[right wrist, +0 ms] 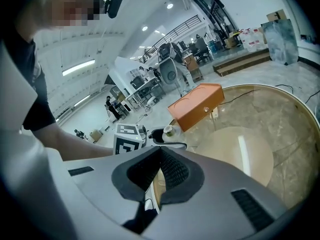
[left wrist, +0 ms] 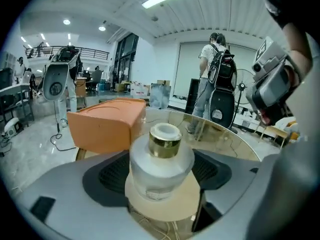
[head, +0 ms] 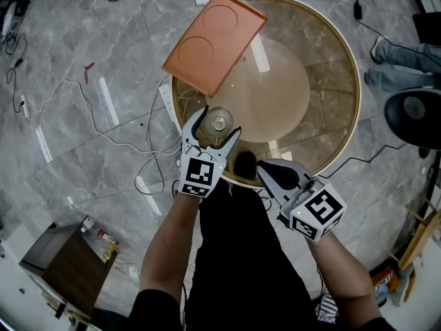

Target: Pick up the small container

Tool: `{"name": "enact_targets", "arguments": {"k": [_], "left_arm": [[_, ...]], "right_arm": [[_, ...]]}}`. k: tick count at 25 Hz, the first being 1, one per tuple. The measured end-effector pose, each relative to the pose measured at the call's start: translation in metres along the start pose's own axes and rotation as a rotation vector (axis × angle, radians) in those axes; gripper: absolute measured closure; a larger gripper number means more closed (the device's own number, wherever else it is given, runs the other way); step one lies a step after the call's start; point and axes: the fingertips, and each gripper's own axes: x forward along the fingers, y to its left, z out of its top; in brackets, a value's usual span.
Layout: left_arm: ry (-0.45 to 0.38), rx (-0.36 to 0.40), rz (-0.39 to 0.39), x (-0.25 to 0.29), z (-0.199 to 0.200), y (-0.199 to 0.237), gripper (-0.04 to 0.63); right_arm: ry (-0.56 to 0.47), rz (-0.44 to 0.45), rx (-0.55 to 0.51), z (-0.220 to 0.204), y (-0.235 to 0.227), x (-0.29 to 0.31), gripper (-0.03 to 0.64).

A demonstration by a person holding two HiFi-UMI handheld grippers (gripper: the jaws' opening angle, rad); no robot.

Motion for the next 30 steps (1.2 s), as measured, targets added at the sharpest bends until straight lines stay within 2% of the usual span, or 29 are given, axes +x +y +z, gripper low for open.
{"name": "enact_targets", "arguments": {"k": [5, 11, 16, 23, 27, 30], "left_arm": [[0.0, 0.028, 0.006, 0.014, -0.004, 0.003, 0.218], [0.042, 0.049, 0.013, 0.018, -0.01, 0.001, 0.241], [0.074, 0.021, -0.01, 0.01, -0.002, -0.001, 0.249], [0.06, -0.006, -0.025, -0.034, 0.053, -0.009, 0.249], [0.043, -0.011, -0.031, -0.078, 0.106, -0.016, 0.249], [0.019, 0.002, -0.04, -0.114, 0.155, -0.023, 0.25]], "right_arm": [[-0.007, -0.022, 0.032, -0.009, -0.009, 0.002, 0.603], [-0.005, -0.021, 0.038, -0.011, -0.004, 0.003, 0.603], [-0.019, -0.018, 0.033, 0.003, 0.008, -0.004, 0.603], [-0.059, -0.067, 0.036, 0.042, 0.023, -0.035, 0.603], [-0.089, -0.113, 0.059, 0.066, 0.04, -0.069, 0.603], [-0.093, -0.121, 0.027, 0.09, 0.065, -0.095, 0.603]]}}
